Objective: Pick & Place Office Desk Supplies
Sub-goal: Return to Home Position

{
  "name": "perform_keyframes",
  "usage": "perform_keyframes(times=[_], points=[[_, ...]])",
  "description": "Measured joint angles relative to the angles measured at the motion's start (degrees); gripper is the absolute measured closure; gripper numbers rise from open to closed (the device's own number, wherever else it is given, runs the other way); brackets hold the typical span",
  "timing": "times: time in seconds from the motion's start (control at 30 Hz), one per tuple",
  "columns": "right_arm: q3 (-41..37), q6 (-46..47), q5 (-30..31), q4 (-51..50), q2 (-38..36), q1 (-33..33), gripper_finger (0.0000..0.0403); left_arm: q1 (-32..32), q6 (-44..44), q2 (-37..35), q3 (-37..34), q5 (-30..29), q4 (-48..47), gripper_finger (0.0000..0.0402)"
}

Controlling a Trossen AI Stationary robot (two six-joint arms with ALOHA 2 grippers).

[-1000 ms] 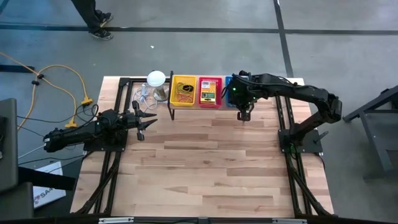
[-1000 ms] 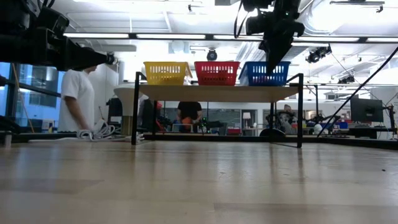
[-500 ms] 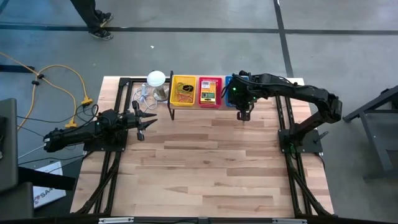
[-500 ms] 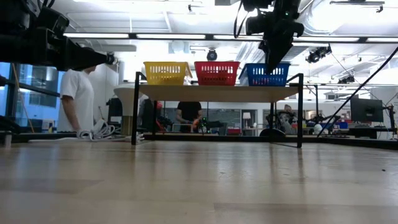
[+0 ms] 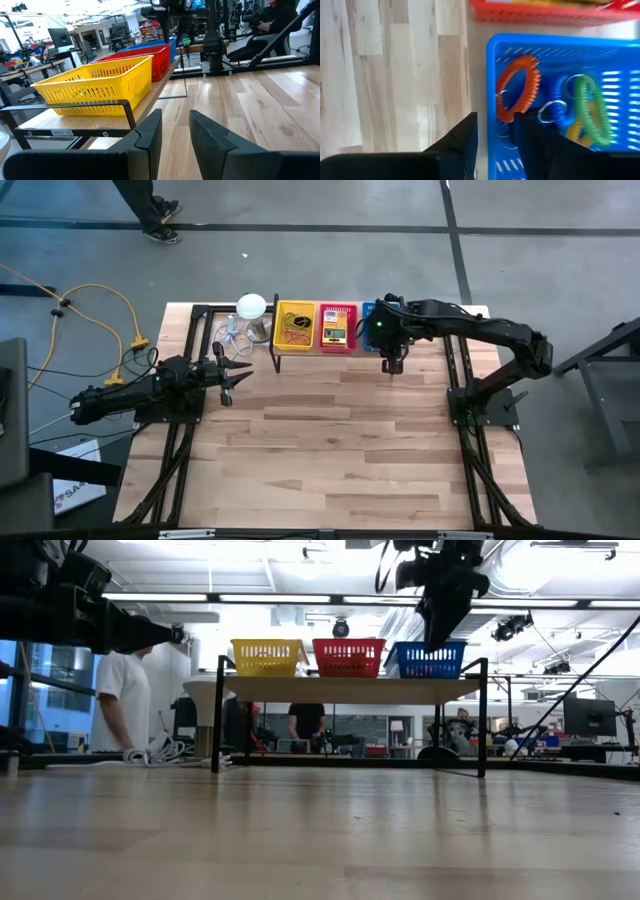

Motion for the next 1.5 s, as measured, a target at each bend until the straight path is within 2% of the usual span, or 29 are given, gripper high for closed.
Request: perform_keyframes(times=[0.4, 0.9, 1.2, 1.5], points=[[4.39, 0.06, 1.46, 0.74, -5.1, 3.66, 0.0287, 0.0, 0.0, 0.01, 0.01, 0.01, 0.0, 0.0309], [4.35, 0.72, 1.21, 3.65, -5.32, 6.27, 0.0288, 0.0, 0.0, 0.02, 0.0, 0.01, 0.0, 0.0309], [4.34, 3.76, 1.42, 5.77, -5.32, 6.24, 0.029, 0.0, 0.0, 0.0, 0.02, 0.01, 0.0, 0.0309], [4.33, 13.98, 1.18, 13.27, -5.32, 5.54, 0.0291, 0.0, 0.0, 0.01, 0.0, 0.0, 0.0, 0.0309]])
